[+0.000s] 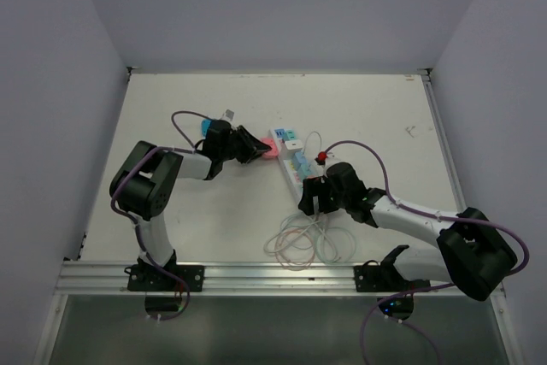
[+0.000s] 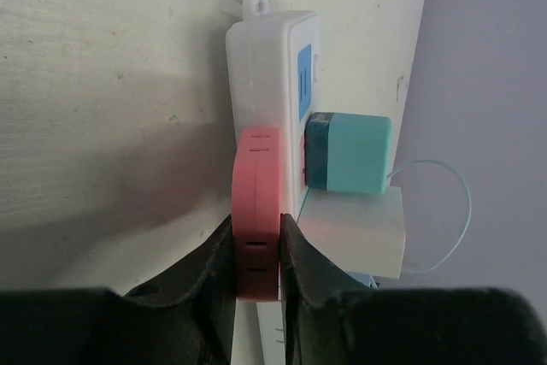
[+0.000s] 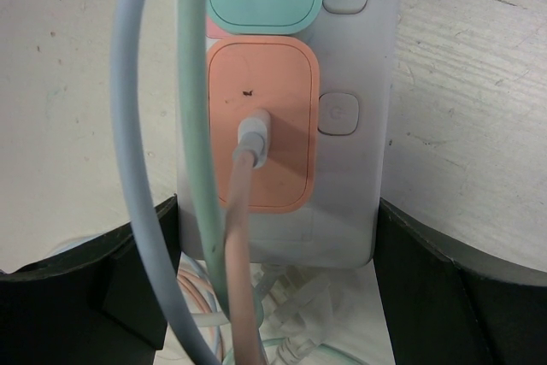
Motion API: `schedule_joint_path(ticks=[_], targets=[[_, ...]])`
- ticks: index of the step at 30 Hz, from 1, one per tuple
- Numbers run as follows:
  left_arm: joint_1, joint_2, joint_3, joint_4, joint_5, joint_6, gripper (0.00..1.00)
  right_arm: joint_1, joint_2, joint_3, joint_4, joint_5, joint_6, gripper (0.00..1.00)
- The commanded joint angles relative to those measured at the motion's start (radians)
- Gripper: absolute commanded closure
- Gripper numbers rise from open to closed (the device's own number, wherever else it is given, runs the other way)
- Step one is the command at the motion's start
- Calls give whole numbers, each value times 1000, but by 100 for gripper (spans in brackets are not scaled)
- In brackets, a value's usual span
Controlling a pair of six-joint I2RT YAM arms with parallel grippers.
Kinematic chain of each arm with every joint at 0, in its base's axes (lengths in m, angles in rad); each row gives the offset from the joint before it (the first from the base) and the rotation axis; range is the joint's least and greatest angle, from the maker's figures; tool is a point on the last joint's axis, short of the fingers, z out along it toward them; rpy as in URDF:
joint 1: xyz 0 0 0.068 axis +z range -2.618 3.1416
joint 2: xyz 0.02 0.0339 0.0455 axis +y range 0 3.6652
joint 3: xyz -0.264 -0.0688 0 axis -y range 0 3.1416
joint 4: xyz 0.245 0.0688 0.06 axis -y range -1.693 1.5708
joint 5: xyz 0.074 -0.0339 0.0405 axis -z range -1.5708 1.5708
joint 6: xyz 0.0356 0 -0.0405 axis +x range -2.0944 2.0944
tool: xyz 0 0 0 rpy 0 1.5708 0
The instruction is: Pull the plug off the socket
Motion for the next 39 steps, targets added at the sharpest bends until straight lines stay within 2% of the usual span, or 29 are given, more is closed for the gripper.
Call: schedule_joint_path(ticks=[1,9,23,26,31,36,39], targets=[[0,15,-28,107,16,-37,81,8,0,4,27,-42,14,100],[25,-16,-132,218,17,-97,90,8,0,2,-12,35,55,100],[45,-114,-322,382,32,-163,91,-2,28,20,-71,150,131,100],[68,-145,-344,350,43,-133,91,-2,21,19,-75,159,134,100],[180,-212,-377,269,58,-48,90,-4,12,13,-75,161,135,100],[275,-214,-350,163,74,62,77,-4,18,14,-72,154,132,100],[336,-203,-330,150,112,82,77,-4,9,13,-75,154,132,100]])
